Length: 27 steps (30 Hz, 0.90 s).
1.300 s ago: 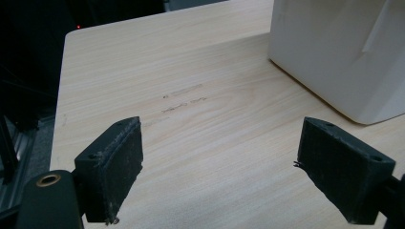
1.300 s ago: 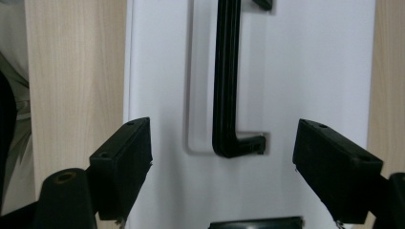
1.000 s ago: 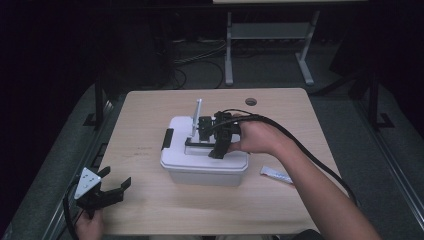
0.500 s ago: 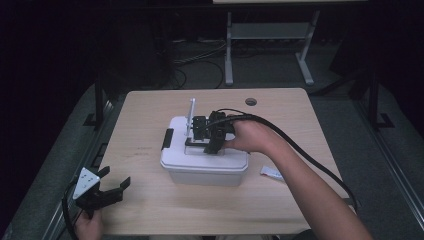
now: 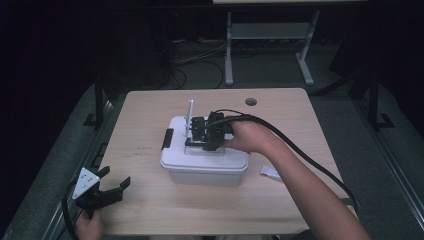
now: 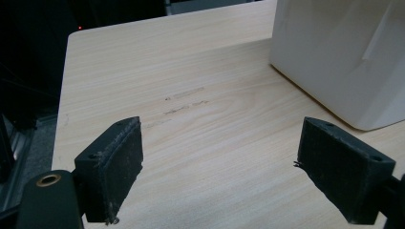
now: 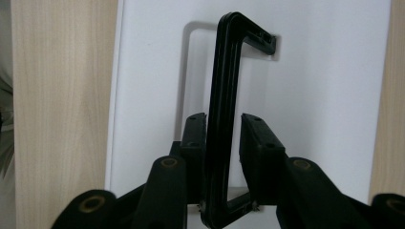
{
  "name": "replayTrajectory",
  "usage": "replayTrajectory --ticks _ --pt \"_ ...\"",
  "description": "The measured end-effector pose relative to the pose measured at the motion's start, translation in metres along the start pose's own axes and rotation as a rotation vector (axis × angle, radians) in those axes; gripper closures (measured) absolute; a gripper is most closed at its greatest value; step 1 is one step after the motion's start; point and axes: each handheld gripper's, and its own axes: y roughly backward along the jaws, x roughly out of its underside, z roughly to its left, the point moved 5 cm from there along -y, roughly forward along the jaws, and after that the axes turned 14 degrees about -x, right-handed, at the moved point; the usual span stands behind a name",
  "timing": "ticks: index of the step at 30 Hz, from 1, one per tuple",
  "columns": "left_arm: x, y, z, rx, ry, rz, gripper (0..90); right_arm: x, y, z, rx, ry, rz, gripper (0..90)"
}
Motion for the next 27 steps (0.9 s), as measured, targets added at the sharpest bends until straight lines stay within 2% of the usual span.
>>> replayTrajectory --ticks 7,12,27 --pt "0.0 0.0 0.0 0.0 0.001 -0.001 15.1 0.0 0.003 -0.001 0.002 -0.001 -0.009 75.3" --pt "0.0 0.0 0.0 0.0 0.001 -0.001 15.1 -0.002 0.009 -0.004 0.03 -0.002 0.007 76.9" --pt "0.0 0.0 -0.001 0.006 0.003 0.0 15.1 -0.008 0.013 -0.019 0.012 -0.03 0.036 79.8"
